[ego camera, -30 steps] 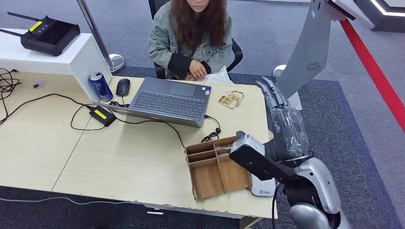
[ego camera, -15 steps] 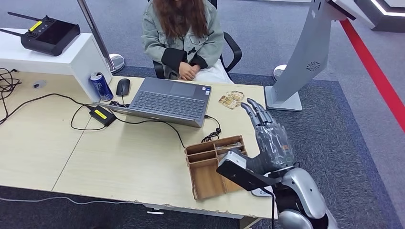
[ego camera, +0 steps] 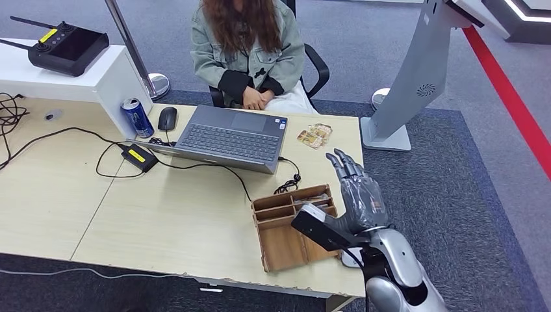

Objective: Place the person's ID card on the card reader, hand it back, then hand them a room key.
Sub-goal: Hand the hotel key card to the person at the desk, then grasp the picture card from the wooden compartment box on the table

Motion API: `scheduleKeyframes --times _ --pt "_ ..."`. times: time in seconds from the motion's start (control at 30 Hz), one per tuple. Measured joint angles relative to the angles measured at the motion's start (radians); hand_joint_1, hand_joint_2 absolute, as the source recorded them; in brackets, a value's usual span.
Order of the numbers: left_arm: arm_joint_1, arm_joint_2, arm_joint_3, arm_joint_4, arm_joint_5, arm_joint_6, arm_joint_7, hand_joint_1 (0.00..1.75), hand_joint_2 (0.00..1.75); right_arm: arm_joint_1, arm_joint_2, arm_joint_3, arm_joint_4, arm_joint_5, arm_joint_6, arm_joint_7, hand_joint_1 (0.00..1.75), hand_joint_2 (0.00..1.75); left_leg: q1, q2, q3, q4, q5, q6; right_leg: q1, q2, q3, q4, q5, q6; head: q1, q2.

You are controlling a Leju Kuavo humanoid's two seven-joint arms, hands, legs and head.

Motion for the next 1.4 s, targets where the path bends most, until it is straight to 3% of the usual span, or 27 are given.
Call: scheduleKeyframes --times 1.03,1.4 --pt "0.0 0.0 0.0 0.0 0.003 0.005 0.015 0.0 0.0 -0.002 0.068 -0.011 0.203 0.0 -0.063 -0.043 0.0 1.75 0.0 0.0 0.0 0.0 0.0 0.0 0.0 0.0 0.0 0.0 0.0 0.0 0.0 0.0" --pt "0.0 0.0 0.0 0.0 0.003 0.008 0.016 0.0 0.0 -0.011 0.084 -0.012 0.238 0.004 -0.075 -0.049 0.22 1.75 0.0 0.0 0.0 0.0 0.0 0.0 0.0 0.0 0.0 0.0 0.0 0.0 0.0 0.0"
